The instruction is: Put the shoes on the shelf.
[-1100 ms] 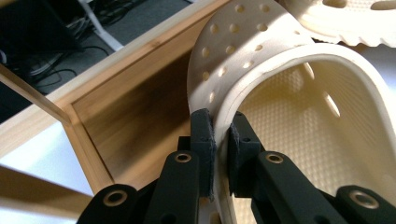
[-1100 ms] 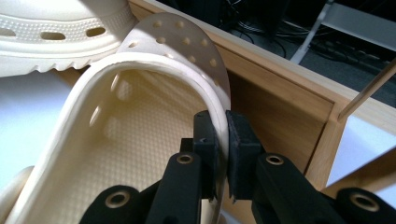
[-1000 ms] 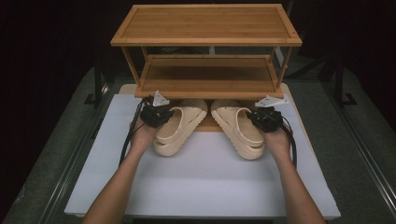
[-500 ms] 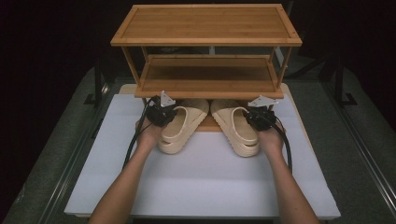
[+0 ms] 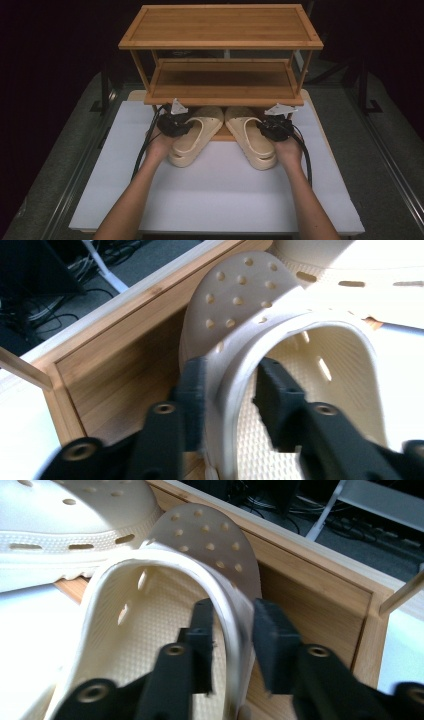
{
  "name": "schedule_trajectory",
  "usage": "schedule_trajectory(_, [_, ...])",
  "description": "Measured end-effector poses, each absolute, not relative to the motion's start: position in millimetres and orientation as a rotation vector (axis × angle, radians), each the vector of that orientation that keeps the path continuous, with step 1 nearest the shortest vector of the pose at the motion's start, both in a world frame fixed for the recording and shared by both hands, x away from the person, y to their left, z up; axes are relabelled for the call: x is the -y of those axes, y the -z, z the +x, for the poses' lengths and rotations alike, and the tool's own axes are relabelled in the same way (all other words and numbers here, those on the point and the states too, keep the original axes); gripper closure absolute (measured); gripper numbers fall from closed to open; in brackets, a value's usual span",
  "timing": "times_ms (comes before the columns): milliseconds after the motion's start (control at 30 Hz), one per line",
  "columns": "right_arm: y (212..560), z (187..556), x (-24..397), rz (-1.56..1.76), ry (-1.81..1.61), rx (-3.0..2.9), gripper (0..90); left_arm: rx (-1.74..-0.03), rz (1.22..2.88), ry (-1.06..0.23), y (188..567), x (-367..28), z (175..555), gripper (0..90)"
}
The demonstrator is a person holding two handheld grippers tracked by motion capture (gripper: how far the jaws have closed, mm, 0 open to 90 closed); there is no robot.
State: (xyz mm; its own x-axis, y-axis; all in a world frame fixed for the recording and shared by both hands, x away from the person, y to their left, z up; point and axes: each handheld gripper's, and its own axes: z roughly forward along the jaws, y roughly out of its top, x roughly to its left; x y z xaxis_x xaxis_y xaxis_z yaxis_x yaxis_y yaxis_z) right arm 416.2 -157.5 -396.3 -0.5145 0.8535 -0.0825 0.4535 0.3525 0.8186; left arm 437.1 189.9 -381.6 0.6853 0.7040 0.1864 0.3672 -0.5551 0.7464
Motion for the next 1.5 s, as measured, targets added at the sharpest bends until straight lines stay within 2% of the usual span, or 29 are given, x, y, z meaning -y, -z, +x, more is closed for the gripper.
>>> schedule_trajectory(67, [394,414,160,1.146,-1.054,-2.120,62.3,-0.815,2.189,-0.608,378,-193,435,55.7])
schedule_trajectory(133, [388,408,168,1.166,-1.081,-2.122,54.2,-0.815,2.173,-0.575,373,-197,432,47.1])
schedule_trajectory(167, [388,408,168,1.166,-1.081,-2.122,54.2,-0.813,2.162,-0.553,370,-199,430,47.1])
schedule_trajectory(200, [383,403,175,1.179,-1.117,-2.126,48.3,-0.813,2.150,-0.507,364,-204,426,40.9])
schedule_trajectory(300, [379,396,182,1.191,-1.154,-2.134,44.8,-0.803,2.144,-0.460,358,-210,421,32.4])
schedule_trajectory(533, [371,365,199,1.176,-1.205,-2.166,30.8,-0.769,2.143,-0.390,349,-234,395,20.5])
schedule_trajectory(600, [372,351,203,1.161,-1.205,-2.192,25.0,-0.761,2.142,-0.374,354,-245,384,15.6])
schedule_trajectory(667, [373,347,205,1.155,-1.212,-2.204,22.7,-0.759,2.136,-0.367,355,-249,381,14.6])
schedule_trajectory(700, [375,340,208,1.153,-1.213,-2.217,18.1,-0.756,2.127,-0.361,357,-253,378,11.9])
schedule_trajectory(900, [390,330,212,1.162,-1.208,-2.271,9.2,-0.774,2.122,-0.331,376,-272,363,0.7])
schedule_trajectory(967, [394,330,212,1.164,-1.214,-2.279,7.0,-0.778,2.126,-0.328,383,-276,361,0.7])
schedule_trajectory(1000, [401,330,213,1.167,-1.217,-2.285,1.7,-0.782,2.136,-0.314,390,-278,360,0.0])
schedule_trajectory(1500, [436,345,205,1.120,-1.200,-2.401,0.4,-0.707,2.189,-0.241,430,-263,378,0.0])
